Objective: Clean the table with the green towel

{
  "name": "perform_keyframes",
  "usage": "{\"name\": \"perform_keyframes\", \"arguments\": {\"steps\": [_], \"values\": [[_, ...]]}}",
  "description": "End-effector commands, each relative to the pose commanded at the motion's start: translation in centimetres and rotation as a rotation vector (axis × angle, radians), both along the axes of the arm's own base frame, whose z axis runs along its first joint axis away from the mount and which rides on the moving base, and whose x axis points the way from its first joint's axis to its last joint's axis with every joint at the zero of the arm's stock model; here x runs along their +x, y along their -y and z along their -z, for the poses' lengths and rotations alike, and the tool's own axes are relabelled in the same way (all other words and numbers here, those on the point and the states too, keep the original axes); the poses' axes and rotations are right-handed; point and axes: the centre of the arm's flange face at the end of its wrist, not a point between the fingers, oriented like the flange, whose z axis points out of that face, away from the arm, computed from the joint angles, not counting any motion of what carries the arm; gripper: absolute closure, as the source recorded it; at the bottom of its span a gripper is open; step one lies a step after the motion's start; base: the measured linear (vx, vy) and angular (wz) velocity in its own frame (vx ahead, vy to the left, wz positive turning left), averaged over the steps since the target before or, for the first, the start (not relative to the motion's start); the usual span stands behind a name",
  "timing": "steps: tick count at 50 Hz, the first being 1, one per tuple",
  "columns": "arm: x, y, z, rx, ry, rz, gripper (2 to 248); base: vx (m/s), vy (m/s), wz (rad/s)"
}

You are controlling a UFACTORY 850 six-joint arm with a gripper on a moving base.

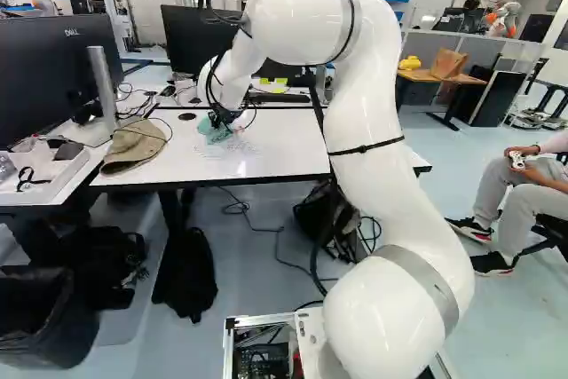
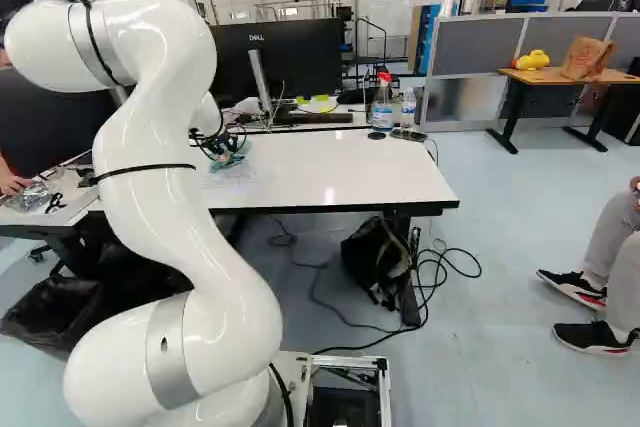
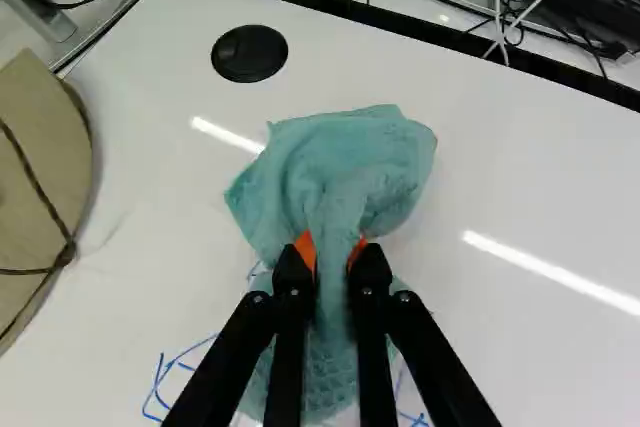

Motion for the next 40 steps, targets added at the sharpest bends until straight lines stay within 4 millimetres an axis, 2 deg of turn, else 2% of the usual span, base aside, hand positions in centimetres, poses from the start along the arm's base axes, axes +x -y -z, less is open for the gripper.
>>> {"name": "perform_keyframes", "arguments": {"steps": [14, 40], "values": [[-1.5, -1.9, -0.1, -0.002, -0.004, -0.035, 199, 0.000, 0.000, 0.000], [-6.1, -3.8, -0.4, -0.015, -0.028, -0.092, 199, 0.000, 0.000, 0.000]]}}
